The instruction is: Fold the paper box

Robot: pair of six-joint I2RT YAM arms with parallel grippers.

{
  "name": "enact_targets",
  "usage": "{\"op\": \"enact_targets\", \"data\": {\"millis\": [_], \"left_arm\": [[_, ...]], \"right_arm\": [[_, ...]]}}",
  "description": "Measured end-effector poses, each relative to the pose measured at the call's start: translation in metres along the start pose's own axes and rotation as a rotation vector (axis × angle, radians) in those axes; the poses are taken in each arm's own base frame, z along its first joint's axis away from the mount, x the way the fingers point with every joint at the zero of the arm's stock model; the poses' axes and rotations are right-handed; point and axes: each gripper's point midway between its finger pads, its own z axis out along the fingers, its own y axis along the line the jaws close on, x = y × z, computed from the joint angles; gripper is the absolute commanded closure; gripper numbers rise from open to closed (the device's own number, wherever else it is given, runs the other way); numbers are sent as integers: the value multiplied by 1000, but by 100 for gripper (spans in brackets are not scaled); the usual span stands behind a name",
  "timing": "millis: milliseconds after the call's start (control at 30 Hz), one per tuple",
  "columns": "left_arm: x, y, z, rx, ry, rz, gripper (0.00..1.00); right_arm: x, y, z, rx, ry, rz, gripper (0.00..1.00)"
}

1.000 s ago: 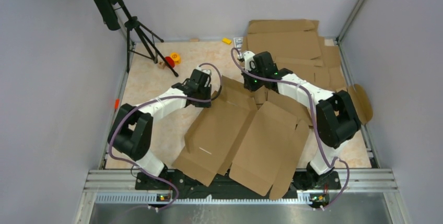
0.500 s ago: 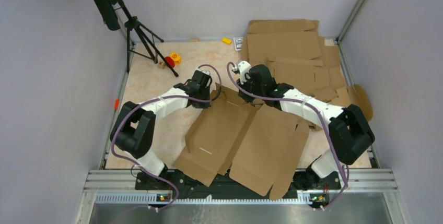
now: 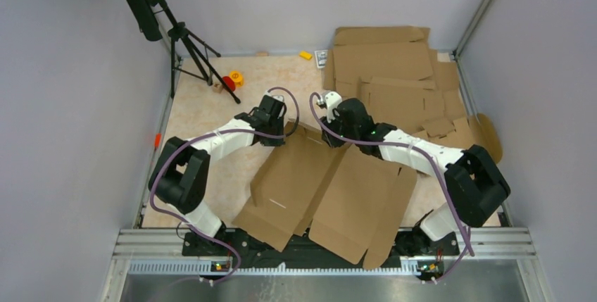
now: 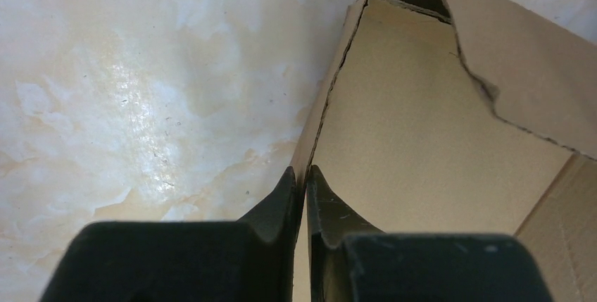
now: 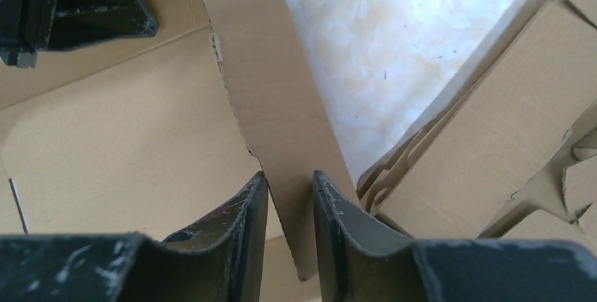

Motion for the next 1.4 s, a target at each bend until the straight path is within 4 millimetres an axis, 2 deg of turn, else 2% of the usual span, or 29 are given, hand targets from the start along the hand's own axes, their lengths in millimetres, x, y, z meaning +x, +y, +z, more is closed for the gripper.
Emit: {"op": "enact_targets", "data": {"millis": [167, 300, 333, 533, 733, 833, 933, 967, 1100, 1167, 1267, 1333, 1400], "left_arm": [[1, -1, 0, 7, 2, 13, 92], [1, -2, 0, 12, 2, 22, 92], [1, -2, 0, 14, 3, 25, 92], [1, -4, 0, 26, 3, 30, 92], [0, -5, 0, 31, 1, 31, 91], [0, -6, 0, 32, 0, 31, 91], [0, -6, 0, 33, -1, 32, 91], [-1, -6, 0, 33, -1, 32, 91], [0, -6, 0, 35, 0, 32, 91], [0, -6, 0, 36, 0, 32, 91], [0, -7, 0, 37, 0, 31, 91], [0, -6, 0, 36, 0, 32, 91], [0, -6, 0, 36, 0, 32, 91]], "right_arm": [[6, 5, -1, -23, 18, 16, 66], [10, 9, -1, -43, 37, 27, 48], [12, 10, -2, -53, 44, 29, 46], [21, 19, 0, -102, 106, 44, 45], [25, 23, -3, -154, 128, 96, 50], [26, 17, -3, -162, 133, 135, 41], [24, 12, -2, -164, 135, 165, 39], [23, 11, -2, -161, 132, 172, 42], [20, 2, -3, -141, 130, 214, 71], [18, -6, -2, -122, 136, 247, 79], [14, -15, 5, -98, 155, 266, 85], [17, -17, 10, -92, 176, 267, 86], [23, -17, 12, -93, 199, 268, 82]]}}
